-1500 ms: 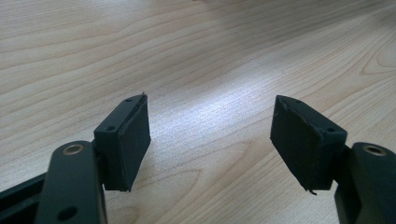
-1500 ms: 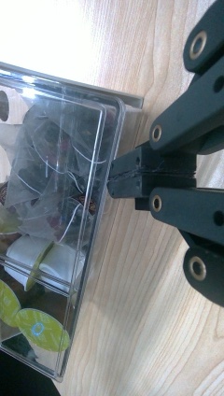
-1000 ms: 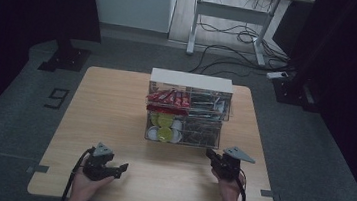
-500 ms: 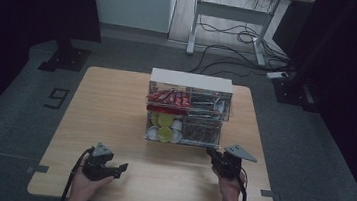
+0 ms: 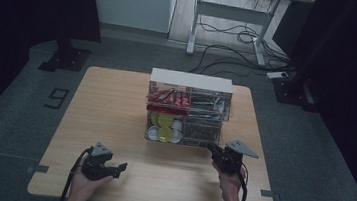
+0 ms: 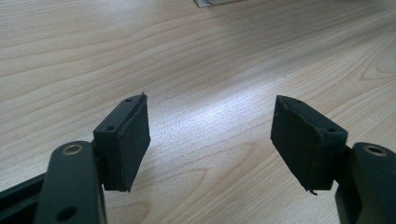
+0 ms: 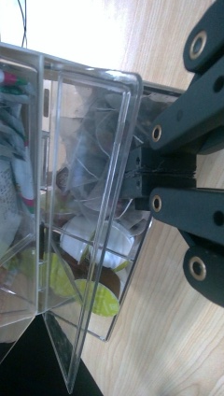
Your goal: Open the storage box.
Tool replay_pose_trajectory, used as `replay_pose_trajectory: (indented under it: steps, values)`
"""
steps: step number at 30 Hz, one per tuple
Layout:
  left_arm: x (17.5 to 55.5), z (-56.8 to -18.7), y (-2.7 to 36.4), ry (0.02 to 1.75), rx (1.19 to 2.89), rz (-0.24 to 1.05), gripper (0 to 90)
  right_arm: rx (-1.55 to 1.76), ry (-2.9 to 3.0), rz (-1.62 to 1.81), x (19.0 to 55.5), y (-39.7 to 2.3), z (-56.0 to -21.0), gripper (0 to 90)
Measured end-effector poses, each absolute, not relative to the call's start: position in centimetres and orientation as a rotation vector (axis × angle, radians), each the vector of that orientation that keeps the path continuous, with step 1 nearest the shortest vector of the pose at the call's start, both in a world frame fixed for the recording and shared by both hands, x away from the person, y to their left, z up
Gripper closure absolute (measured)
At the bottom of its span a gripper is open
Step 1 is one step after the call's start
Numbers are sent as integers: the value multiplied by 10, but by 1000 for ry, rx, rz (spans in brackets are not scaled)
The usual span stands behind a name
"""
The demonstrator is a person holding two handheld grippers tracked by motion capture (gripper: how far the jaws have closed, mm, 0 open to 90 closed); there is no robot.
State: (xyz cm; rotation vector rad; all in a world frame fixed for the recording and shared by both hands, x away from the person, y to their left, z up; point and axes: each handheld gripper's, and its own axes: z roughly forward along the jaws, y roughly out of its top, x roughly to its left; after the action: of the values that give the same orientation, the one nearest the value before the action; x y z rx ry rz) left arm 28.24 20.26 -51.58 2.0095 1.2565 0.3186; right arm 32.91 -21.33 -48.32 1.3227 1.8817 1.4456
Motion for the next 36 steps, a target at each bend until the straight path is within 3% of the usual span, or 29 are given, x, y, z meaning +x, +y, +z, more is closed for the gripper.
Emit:
replay_pose_trajectory:
  steps: [36]
  values:
    - [283, -515, 206, 1273, 1995, 336, 285, 1294, 1754, 1547, 356, -208, -455, 890]
